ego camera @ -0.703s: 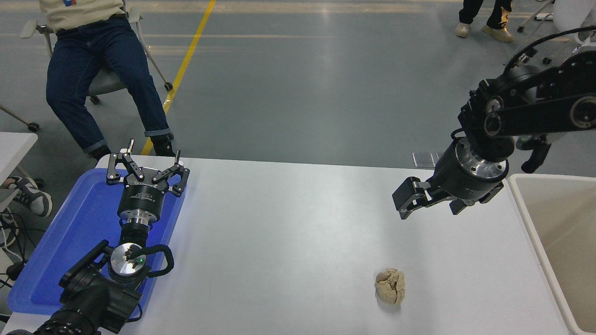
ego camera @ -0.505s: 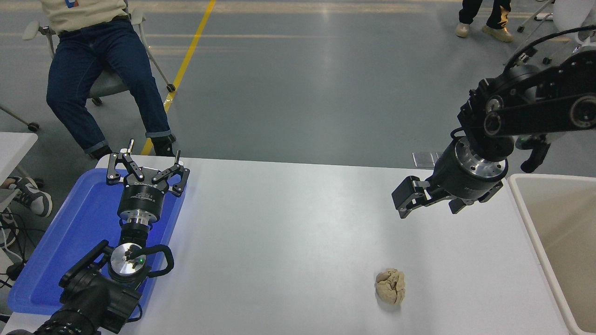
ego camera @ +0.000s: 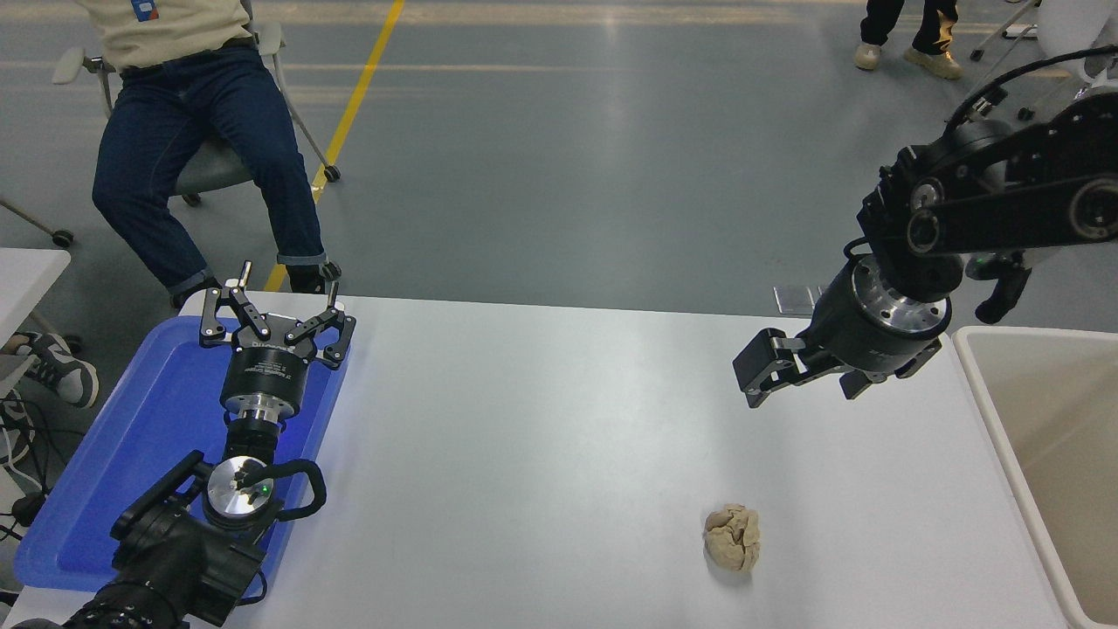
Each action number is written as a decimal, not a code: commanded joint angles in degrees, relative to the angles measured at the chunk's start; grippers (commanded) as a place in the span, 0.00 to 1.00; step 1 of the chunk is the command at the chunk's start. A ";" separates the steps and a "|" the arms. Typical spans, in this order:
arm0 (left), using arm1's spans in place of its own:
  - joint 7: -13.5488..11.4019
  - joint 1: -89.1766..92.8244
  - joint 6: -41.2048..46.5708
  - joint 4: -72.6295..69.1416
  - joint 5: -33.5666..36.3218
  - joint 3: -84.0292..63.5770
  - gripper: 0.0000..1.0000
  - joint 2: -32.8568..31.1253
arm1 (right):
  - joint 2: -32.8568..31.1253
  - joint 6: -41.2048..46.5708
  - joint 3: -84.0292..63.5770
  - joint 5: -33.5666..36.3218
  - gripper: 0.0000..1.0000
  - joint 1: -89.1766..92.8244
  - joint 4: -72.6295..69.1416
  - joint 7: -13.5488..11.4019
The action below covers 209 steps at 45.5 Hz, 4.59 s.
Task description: Pick up paper ball place in dustbin
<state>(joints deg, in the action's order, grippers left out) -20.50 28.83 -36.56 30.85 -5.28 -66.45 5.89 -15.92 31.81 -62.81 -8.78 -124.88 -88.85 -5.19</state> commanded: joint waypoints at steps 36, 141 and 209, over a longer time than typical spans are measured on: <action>0.02 0.00 0.00 0.00 0.09 0.00 1.00 0.00 | 0.63 -4.12 2.43 -0.36 1.00 12.02 5.44 0.00; 0.02 0.00 -0.18 0.00 0.09 0.00 1.00 0.00 | 4.84 -18.01 18.16 -21.98 0.00 53.86 27.16 0.09; 0.02 0.00 -0.18 0.00 0.09 0.00 1.00 0.00 | -6.49 -1.22 -7.68 -10.02 0.00 -10.47 -6.07 1.32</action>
<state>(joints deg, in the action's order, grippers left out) -20.48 28.83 -36.74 30.85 -5.19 -66.45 5.89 -23.65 28.04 -67.60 -21.38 -126.65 -91.66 -3.92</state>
